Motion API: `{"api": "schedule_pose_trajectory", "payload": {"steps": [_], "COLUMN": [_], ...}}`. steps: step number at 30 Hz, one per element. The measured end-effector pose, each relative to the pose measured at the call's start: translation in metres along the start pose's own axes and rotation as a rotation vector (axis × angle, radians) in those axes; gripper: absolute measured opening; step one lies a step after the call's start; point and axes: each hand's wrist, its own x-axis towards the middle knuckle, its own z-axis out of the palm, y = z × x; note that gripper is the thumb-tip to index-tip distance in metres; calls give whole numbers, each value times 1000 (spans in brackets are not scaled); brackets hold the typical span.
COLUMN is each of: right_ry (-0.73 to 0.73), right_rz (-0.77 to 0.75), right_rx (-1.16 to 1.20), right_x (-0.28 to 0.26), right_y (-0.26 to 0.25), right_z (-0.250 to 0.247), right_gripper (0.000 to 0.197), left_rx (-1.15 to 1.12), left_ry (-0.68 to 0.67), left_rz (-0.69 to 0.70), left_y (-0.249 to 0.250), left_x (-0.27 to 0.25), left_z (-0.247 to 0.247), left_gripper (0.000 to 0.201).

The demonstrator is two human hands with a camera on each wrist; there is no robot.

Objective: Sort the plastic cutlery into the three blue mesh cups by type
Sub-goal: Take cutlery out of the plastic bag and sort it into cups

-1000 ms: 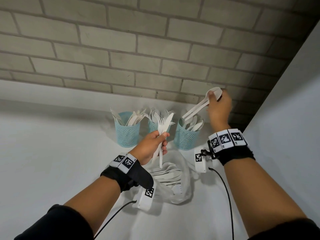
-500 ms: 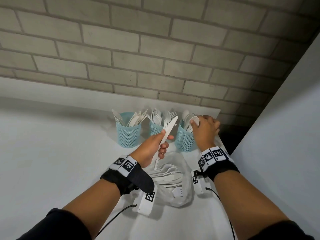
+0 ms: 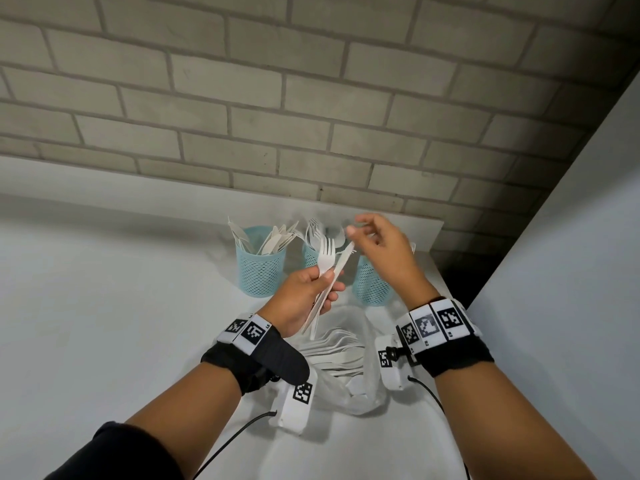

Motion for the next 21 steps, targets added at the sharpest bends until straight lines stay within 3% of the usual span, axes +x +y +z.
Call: {"api": "schedule_pose_trajectory", "payload": {"steps": [3,9,16,21], "right_ry": [-269,-267,34,95], "right_rz": [117,195,204,83], "right_rx": [28,175,184,169], "right_x": [-4,-10,9,21], "right_y": [1,-4,-16,-40], "right_z": [7,9,2,5], "right_gripper": [31,27,23,15], "left_rx": [11,49,180,76], "left_ry": [10,38,32,96], "left_rz": [-18,-51,-32,-4], "left_y": [-1,1,2,3], "left_x": [-1,-8,-12,-11], "left_z": [0,-1,-7,-16], "left_gripper": [18,25,25,29]}}
